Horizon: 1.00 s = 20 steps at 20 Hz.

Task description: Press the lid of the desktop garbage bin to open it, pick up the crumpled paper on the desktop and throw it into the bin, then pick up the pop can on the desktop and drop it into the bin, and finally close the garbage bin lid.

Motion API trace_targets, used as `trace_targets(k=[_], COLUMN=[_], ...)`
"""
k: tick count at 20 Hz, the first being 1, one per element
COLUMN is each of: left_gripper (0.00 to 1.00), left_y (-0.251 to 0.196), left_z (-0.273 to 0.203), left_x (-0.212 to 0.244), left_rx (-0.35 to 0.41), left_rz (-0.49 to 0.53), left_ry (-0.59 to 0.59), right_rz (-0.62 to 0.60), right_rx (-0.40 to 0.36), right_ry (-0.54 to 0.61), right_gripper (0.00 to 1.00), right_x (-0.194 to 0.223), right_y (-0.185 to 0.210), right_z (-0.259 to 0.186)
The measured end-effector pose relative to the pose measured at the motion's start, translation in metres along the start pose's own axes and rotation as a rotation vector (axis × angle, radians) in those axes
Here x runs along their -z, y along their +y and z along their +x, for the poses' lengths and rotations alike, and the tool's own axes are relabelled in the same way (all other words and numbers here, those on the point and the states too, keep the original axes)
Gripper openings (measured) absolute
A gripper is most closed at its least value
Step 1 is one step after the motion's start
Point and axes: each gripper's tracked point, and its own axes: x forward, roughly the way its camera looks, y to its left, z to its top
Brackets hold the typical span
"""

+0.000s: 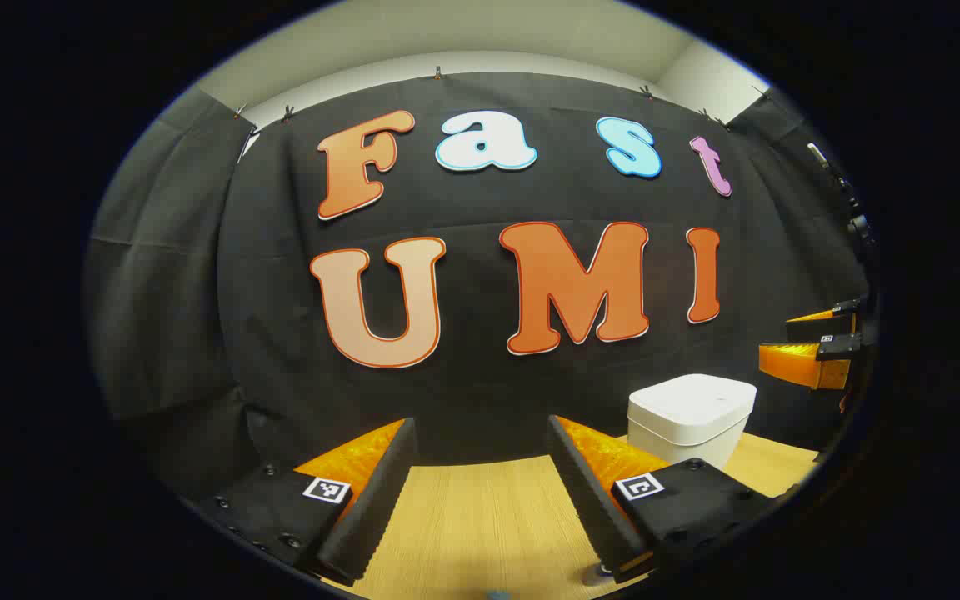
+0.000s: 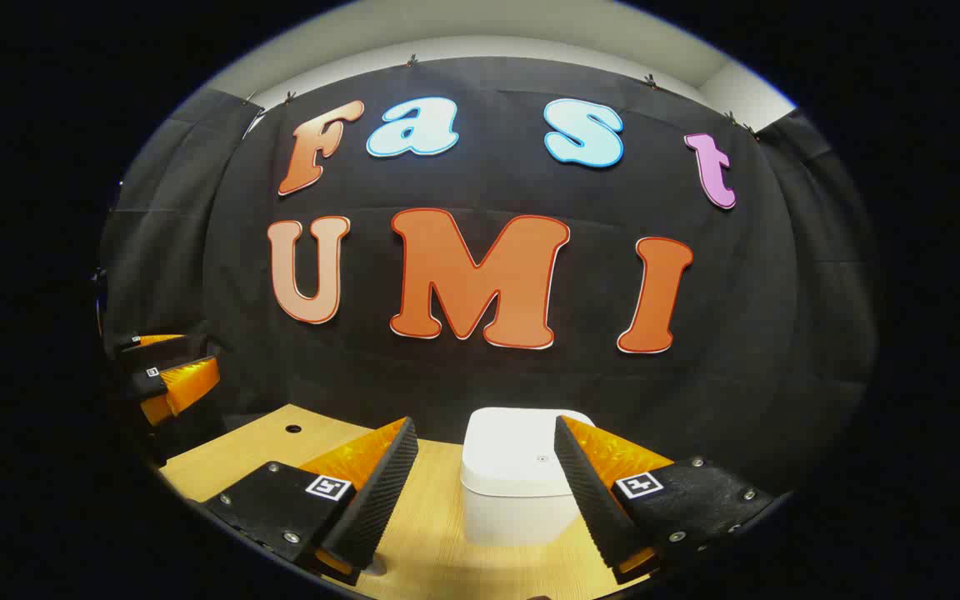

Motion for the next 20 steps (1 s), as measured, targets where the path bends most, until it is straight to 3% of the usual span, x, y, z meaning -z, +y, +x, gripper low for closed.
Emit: trace_targets(k=[14, 20], left_gripper=[1.0, 1.0], left_y=[0.008, 0.014], left_z=[-0.008, -0.011], left_x=[0.002, 0.005], left_rx=[0.016, 0.037], left_rz=[0.013, 0.009], left_ry=[0.003, 0.006], right_rz=[0.006, -0.006], right_rx=[-0.018, 0.007], right_ry=[0.018, 0.026], right_gripper=[0.99, 0.99], right_x=[0.004, -0.003], right_y=[0.022, 0.024], right_z=[-0.004, -0.006])
